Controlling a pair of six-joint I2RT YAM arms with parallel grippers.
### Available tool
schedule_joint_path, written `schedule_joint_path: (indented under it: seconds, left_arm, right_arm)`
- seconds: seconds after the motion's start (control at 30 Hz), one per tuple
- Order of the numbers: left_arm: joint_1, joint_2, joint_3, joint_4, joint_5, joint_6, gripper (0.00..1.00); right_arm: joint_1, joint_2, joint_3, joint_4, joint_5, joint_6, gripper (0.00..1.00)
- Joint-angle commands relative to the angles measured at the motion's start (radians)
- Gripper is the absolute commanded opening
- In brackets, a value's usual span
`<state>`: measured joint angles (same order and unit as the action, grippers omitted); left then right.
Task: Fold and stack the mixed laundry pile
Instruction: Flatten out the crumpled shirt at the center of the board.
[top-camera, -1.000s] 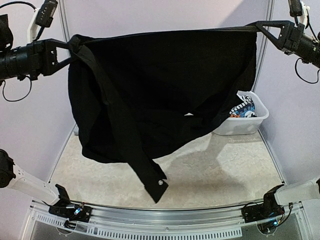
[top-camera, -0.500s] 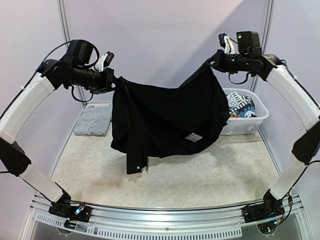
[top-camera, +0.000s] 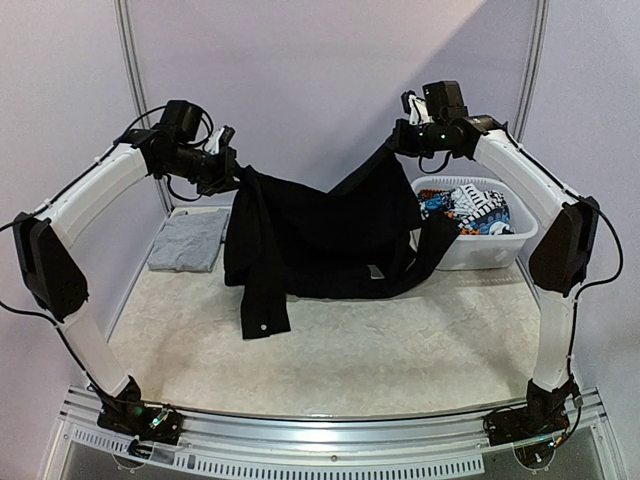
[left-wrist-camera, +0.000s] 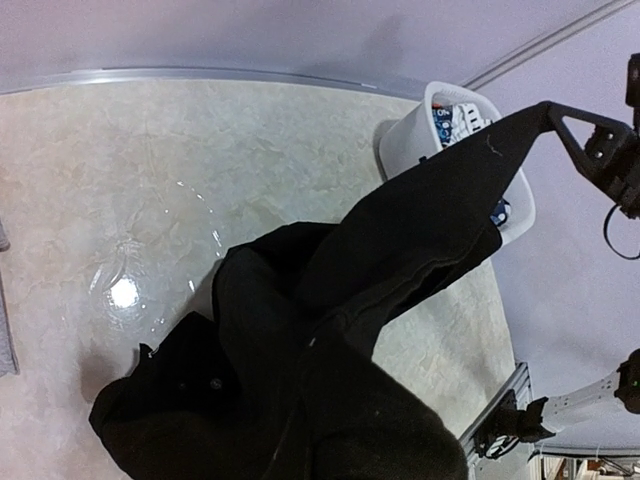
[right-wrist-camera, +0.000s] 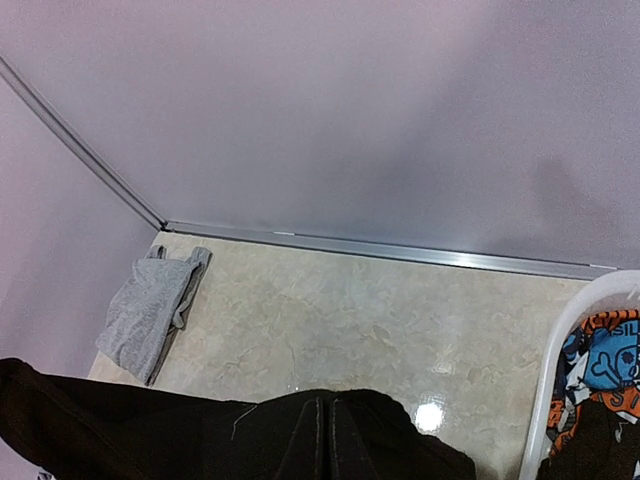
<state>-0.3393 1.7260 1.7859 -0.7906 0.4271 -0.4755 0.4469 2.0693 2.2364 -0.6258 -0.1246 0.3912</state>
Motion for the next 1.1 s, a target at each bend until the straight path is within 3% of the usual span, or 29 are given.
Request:
schedule_joint_path:
  seconds: [0.0,0.17,0.37,0.43,0.47,0.5,0.53,0.57,0.6,0.67,0.8,0.97,1.07]
  left_arm:
    - [0.024,-0.018,-0.011,0.03,0.078,0.042,0.0]
    - [0.04,0.04,0.007,0.103,0.081,0.035,0.0]
    - [0.115,0.284,0.168,0.144,-0.11,-0.112,0.0]
    - [0.144,0.382,0.225,0.208,-0.098,-0.224,0.02]
    - [0.154,0.425,0.238,0.269,-0.071,-0.291,0.13]
    - [0.16,0.468,0.253,0.315,-0.053,-0.343,0.36]
    - [0.163,0.51,0.29,0.324,-0.045,-0.376,0.68]
    - [0.161,0.547,0.344,0.299,-0.04,-0.381,0.94]
    - [0.157,0.577,0.405,0.254,-0.038,-0.371,0.99]
    - [0.145,0.581,0.461,0.201,-0.046,-0.33,1.0]
    - [0.14,0.486,0.352,0.188,-0.088,-0.273,1.0]
    - [0.124,0.35,0.235,0.031,-0.179,-0.143,1.0]
    - [0.107,0.235,0.109,-0.038,-0.227,-0.082,0.96]
  right_arm:
    - [0.003,-0.026,-0.018,0.026,0.024,-0.047,0.0]
    - [0.004,-0.051,-0.083,0.129,0.058,-0.035,0.0]
    - [-0.023,0.146,0.092,0.149,0.31,0.066,0.0]
    - [-0.042,0.231,0.15,0.185,0.343,0.137,0.0]
    - [-0.05,0.259,0.172,0.211,0.336,0.165,0.01]
    - [-0.059,0.297,0.204,0.223,0.314,0.18,0.15]
    - [-0.065,0.326,0.274,0.21,0.286,0.197,0.38]
    - [-0.068,0.375,0.307,0.185,0.26,0.203,0.55]
    - [-0.071,0.402,0.343,0.169,0.233,0.205,0.66]
    - [-0.071,0.389,0.305,0.172,0.194,0.197,0.74]
    - [-0.072,0.272,0.146,0.214,0.153,0.164,0.81]
    - [-0.07,0.18,0.107,0.108,0.076,0.089,0.84]
    - [-0.053,0.077,-0.019,0.09,0.013,0.013,0.83]
